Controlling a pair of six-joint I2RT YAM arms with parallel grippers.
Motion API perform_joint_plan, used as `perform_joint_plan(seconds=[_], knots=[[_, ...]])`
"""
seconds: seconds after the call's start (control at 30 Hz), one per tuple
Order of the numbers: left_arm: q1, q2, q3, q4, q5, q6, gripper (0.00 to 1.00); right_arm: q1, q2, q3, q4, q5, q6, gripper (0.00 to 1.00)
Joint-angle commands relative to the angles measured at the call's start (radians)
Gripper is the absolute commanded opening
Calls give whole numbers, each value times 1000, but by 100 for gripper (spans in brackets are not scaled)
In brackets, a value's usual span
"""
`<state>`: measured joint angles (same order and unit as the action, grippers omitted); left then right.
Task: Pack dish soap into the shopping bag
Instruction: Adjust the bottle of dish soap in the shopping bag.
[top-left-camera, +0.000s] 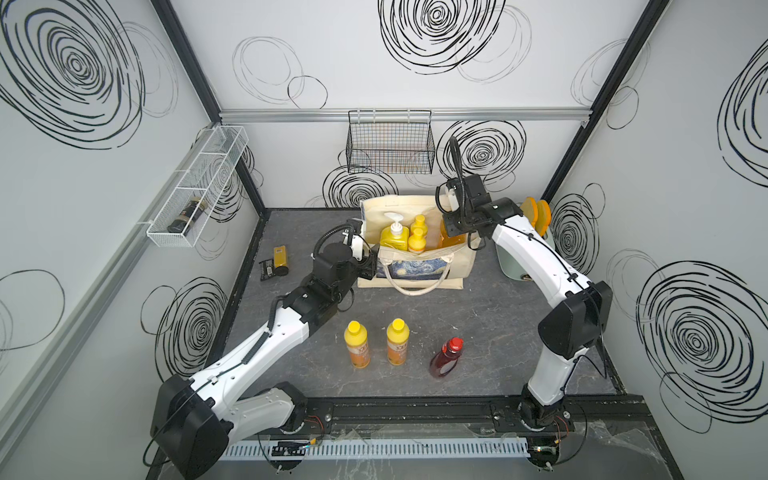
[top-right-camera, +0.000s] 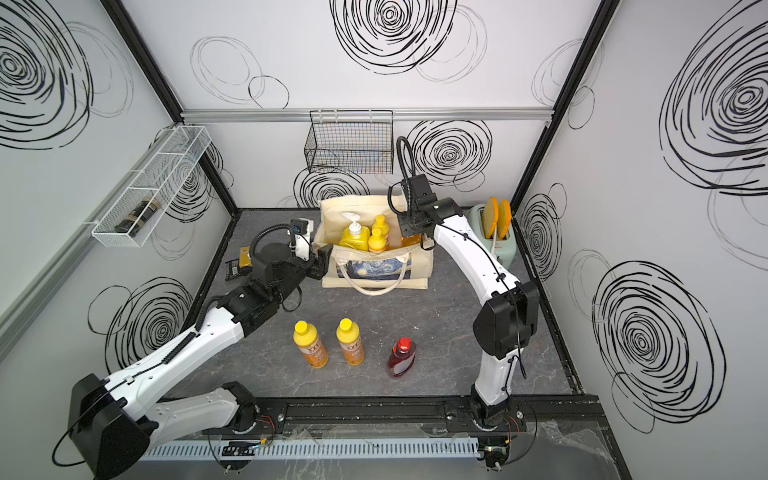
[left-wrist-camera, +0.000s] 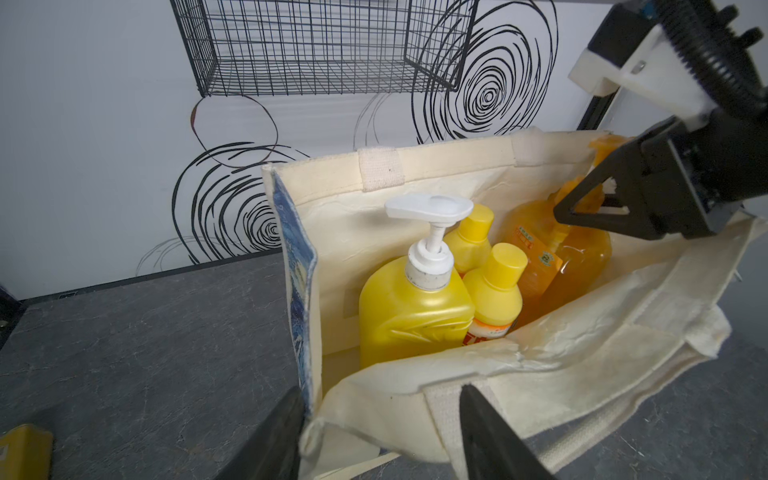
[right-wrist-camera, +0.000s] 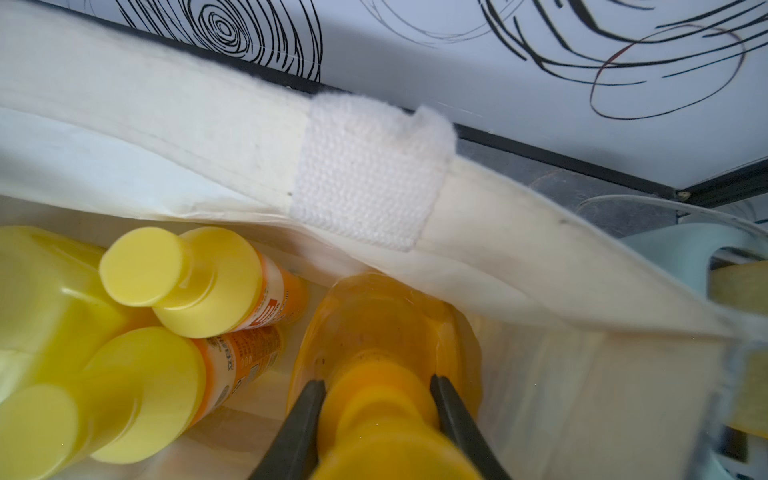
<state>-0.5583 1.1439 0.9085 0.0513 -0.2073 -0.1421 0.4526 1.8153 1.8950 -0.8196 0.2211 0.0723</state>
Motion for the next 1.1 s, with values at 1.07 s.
perform_joint_plan(seconds=[1.07], knots=[[53,-15,28,22,11,-14,62,18,-111,-128,203,44,-3,8]])
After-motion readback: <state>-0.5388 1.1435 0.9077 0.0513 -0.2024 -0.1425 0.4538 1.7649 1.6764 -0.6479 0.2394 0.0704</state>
